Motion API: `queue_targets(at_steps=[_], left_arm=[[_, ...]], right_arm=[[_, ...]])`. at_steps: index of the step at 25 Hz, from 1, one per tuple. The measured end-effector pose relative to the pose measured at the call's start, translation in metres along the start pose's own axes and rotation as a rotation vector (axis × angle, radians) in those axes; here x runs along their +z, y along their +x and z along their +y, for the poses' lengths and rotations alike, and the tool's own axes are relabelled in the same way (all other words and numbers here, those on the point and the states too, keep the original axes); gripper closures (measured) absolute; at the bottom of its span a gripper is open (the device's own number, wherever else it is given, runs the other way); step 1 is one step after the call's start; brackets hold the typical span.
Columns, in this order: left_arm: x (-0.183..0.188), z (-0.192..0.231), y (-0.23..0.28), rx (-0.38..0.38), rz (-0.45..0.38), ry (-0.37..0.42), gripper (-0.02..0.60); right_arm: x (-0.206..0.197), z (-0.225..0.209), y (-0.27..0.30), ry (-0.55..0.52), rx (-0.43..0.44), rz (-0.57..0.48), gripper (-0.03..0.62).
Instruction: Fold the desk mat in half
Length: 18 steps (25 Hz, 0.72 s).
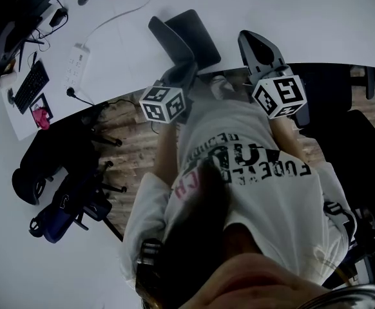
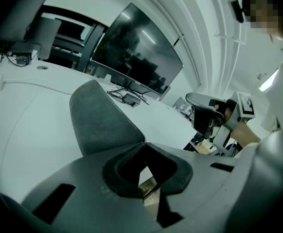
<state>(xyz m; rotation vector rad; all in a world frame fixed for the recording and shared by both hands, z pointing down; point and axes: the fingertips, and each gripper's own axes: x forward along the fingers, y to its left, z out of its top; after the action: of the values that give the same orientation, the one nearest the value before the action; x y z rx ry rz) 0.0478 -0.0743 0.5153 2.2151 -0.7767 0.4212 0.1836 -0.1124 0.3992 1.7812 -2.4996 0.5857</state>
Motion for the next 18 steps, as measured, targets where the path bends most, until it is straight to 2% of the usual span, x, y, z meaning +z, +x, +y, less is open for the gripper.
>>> queue_targets(at_steps=[18], left_arm=[[-0.008,-0.021,0.051,-0.081,0.123,-0.004,0.569]], right_arm=[[-0.003,-0.030,-0.016,0.018,-0.081,0.011,0.594]])
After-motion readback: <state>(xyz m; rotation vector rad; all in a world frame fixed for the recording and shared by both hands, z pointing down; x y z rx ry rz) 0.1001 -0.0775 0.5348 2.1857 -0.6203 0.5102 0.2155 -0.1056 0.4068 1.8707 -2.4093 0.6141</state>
